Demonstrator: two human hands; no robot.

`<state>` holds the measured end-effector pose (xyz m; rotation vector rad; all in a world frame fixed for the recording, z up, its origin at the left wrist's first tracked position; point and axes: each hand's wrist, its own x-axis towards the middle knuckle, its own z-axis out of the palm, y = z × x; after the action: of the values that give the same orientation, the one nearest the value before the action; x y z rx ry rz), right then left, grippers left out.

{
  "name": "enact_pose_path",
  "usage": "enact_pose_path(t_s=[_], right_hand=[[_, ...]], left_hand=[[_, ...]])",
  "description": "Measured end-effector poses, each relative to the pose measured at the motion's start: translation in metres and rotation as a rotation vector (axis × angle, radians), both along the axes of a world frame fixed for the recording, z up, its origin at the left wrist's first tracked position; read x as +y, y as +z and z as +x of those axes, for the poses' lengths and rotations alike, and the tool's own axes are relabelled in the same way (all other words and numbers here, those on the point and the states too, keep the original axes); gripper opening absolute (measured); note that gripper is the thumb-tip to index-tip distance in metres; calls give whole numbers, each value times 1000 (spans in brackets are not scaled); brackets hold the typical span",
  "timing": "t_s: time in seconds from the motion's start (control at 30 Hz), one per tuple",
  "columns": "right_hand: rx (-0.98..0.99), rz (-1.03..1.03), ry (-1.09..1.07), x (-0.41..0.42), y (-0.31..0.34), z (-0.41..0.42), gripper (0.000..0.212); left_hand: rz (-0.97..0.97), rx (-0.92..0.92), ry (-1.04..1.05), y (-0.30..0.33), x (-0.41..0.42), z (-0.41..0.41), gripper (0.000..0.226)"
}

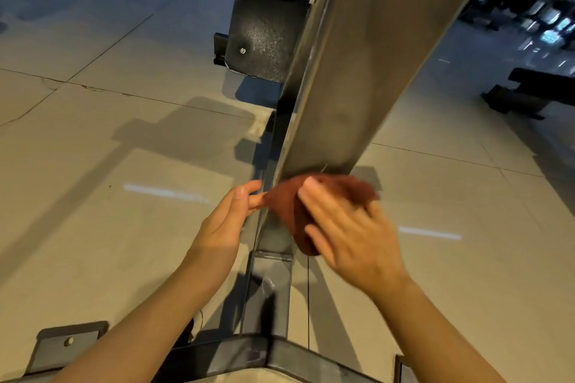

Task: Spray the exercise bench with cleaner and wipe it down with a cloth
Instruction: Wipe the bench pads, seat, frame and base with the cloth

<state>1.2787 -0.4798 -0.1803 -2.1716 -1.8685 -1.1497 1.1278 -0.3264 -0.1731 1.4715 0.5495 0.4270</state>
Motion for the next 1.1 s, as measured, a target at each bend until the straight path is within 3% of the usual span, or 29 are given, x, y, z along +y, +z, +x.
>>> enact_pose_path(t_s=[0.1,0.2,0.33,0.47,0.53,0.6,0.73,0.83,0.9,0.97,1.1], right_hand=[[-28,286,-80,22,44,10,72],[-109,309,-75,37,38,17,76],[-84,142,31,24,-26,16,70],[-78,-207,1,-3,-60,9,99],[-57,-177,-15,-8,-47,5,81],[-9,18,-68,-2,-18,0,63],[17,357,-173,33,41,-2,58],[59,391,-131,44,44,-7,58],[126,393,-52,41,35,-12,56],[213,355,22,34,27,-18,64],[335,266,22,18,17,-29,57]], left_hand=[[-21,16,-9,-2,-1,-1,51],[-40,9,-26,-1,-1,-2,50],[-64,10,-24,-2,1,-1,59],[-50,23,-57,-2,1,-2,52],[-54,38,-46,-4,3,-1,51],[-32,9,-35,-4,1,-4,51],[65,-50,-38,12,-2,7,45],[65,-118,-85,-5,-3,8,43],[106,-56,-105,-4,-2,-6,40],[-132,-16,-27,8,-14,-3,37],[-146,-135,-35,3,-39,-5,35]])
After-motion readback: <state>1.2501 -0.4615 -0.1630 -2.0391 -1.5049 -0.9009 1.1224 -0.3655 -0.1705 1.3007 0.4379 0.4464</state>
